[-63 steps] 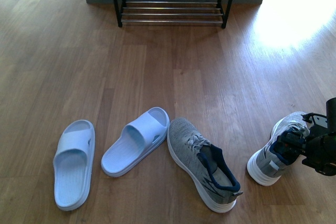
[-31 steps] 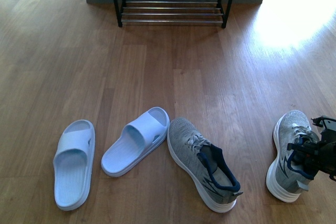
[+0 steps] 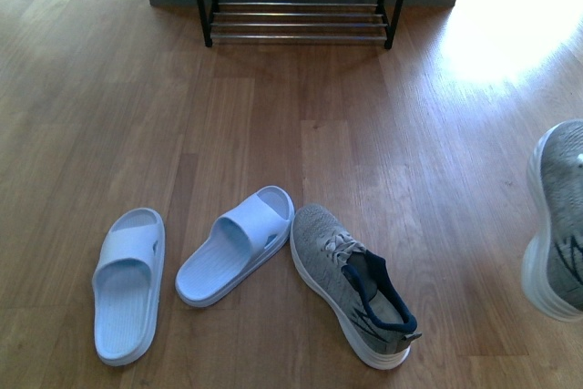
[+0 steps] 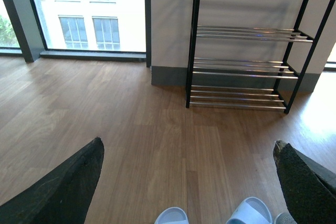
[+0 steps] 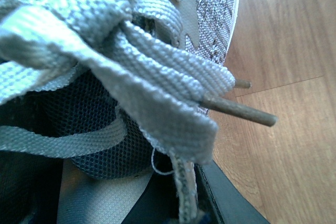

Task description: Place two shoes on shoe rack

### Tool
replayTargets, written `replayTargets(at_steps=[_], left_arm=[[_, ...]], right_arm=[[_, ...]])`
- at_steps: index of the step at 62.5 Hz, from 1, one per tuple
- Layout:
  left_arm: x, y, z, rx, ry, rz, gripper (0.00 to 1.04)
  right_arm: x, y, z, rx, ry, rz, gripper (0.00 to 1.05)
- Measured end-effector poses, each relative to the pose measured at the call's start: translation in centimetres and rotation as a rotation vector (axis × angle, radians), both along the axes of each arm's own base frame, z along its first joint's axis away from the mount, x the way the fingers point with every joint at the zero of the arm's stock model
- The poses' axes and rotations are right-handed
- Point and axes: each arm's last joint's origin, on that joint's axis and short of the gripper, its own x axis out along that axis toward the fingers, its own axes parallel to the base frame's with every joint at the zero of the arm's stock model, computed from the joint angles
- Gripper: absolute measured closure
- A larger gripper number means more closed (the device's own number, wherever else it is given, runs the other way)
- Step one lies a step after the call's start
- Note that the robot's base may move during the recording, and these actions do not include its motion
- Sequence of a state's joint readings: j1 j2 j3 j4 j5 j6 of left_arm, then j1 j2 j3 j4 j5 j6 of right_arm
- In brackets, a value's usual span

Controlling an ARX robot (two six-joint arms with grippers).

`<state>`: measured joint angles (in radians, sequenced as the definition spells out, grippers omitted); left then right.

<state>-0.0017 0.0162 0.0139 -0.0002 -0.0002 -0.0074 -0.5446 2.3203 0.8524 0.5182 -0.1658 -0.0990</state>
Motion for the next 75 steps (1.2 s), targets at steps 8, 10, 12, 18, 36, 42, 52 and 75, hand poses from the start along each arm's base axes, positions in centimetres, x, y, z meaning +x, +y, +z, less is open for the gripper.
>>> replayTargets(at_steps=[8, 10, 12, 18, 36, 42, 52, 75], left_arm=[[0.0, 0.0, 0.0, 0.000, 0.000, 0.000, 0.09], [0.0, 0.0, 0.0, 0.000, 0.000, 0.000, 0.09], [0.0, 0.0, 0.0, 0.000, 0.000, 0.000, 0.09], [0.0, 0.0, 0.0, 0.000, 0.000, 0.000, 0.09], [0.0, 0.0, 0.0, 0.000, 0.000, 0.000, 0.09], [0.0, 0.0, 0.0, 0.000, 0.000, 0.000, 0.09], [0.0, 0.0, 0.0, 0.000, 0.000, 0.000, 0.09], [0.0, 0.0, 0.0, 0.000, 0.000, 0.003, 0.09]], right_arm=[[-2.4, 0.3, 4.4, -0.009, -0.074, 0.031, 1.02], [-2.9, 0.5, 5.5, -0.010, -0.095, 0.039, 1.02], [-3.3, 0.6, 6.3, -0.012, -0.109, 0.046, 1.02], [-4.9, 1.4, 10.1, -0.030, -0.194, 0.077, 1.02], [-8.4, 3.7, 16.6, -0.151, -0.375, 0.127, 1.02], [-8.4, 3.7, 16.5, -0.152, -0.370, 0.121, 1.02], [-8.5, 3.7, 16.4, -0.151, -0.366, 0.121, 1.02], [-8.5, 3.8, 16.3, -0.145, -0.367, 0.129, 1.02]])
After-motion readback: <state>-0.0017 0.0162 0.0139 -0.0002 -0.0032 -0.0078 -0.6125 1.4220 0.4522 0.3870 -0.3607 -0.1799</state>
